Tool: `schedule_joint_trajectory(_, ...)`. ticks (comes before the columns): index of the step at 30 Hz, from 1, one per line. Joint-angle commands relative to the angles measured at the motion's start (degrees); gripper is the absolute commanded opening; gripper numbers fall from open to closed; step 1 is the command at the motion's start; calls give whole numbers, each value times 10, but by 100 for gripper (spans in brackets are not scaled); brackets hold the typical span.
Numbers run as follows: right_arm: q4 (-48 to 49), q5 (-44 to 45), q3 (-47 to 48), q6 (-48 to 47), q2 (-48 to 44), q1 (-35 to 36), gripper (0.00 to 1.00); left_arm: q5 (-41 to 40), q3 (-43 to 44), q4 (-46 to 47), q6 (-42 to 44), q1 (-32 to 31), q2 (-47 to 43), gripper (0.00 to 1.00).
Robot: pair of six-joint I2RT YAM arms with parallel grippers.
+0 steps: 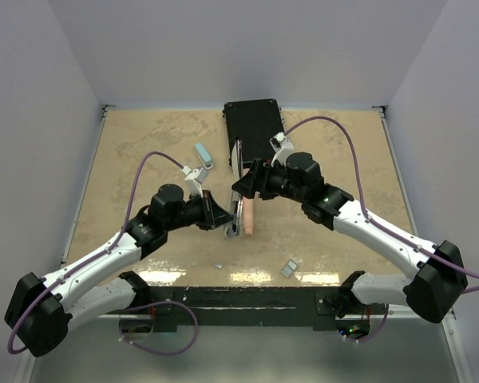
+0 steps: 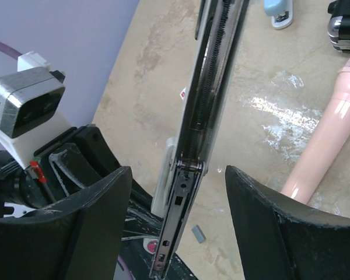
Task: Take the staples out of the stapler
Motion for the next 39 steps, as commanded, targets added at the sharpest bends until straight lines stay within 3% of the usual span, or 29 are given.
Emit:
schedule_joint_trajectory(1, 4, 30, 3, 7, 1, 5, 69, -4, 42, 68, -1, 3, -20, 0)
schedule_joint_trajectory(13, 66, -7, -27, 36, 22, 15, 56, -4, 39, 81, -6, 3, -19, 0)
schedule_joint_trajectory(16, 73, -2, -34, 41, 17, 16, 45, -4, 38, 83, -6, 3, -23, 0)
schedule_joint_trajectory(21, 85, 13, -43, 44, 4, 17, 7, -7, 29, 86, -5, 3, -27, 0)
schedule_joint_trajectory(23, 86, 17, -44, 44, 1, 16, 0, -8, 26, 84, -3, 3, -29, 13)
schedule_joint_trajectory(28, 87, 28, -38, 39, 8, 17, 0, -5, 26, 77, 8, 3, -33, 43)
schedule_joint_trajectory(31, 68, 49, -22, 29, 23, 16, 0, -1, 30, 65, 17, 3, -38, 50)
schedule_joint_trajectory(39, -41, 127, 29, -20, 29, -25, 0, -30, 52, -7, 65, 3, -58, 57)
